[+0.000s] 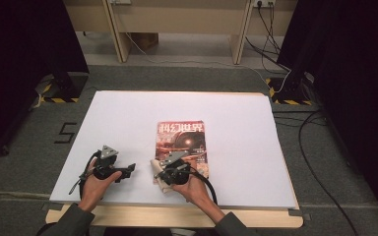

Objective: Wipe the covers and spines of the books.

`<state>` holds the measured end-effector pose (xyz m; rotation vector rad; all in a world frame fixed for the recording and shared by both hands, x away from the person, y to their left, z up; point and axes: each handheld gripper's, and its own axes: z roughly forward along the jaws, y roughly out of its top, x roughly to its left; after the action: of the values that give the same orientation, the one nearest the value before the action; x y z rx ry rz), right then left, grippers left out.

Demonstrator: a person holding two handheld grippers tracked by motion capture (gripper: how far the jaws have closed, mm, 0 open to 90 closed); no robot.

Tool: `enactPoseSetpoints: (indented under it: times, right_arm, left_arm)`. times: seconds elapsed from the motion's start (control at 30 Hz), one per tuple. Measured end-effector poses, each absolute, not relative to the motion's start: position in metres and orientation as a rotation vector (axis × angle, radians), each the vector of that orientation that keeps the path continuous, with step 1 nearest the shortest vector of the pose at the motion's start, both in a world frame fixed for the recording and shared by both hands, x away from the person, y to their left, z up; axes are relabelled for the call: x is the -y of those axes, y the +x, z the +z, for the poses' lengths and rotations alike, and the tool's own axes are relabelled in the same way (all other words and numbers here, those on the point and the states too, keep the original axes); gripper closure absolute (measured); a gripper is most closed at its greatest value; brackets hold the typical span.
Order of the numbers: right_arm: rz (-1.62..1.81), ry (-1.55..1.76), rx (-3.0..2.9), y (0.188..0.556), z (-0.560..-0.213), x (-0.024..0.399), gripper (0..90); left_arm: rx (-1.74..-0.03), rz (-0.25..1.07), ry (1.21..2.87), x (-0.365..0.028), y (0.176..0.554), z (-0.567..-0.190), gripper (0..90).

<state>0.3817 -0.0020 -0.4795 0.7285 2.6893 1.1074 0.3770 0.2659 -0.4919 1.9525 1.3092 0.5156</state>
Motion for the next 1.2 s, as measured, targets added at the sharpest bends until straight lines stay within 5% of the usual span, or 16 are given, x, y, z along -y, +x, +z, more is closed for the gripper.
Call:
enactPoseSetpoints:
  times: [0.67,1.2]
  right_arm:
    - [1.060,0.943,-2.563,0.395,-0.478,0.073,77.4]
    - [1.081,0.846,-2.619,0.382,-0.479,0.048,77.5]
  left_arm:
    - [-1.289,0.504,1.965,-0.263,0.377,-0.492,15.4]
    - [-1.277,0.496,1.970,-0.261,0.377,-0.492,15.4]
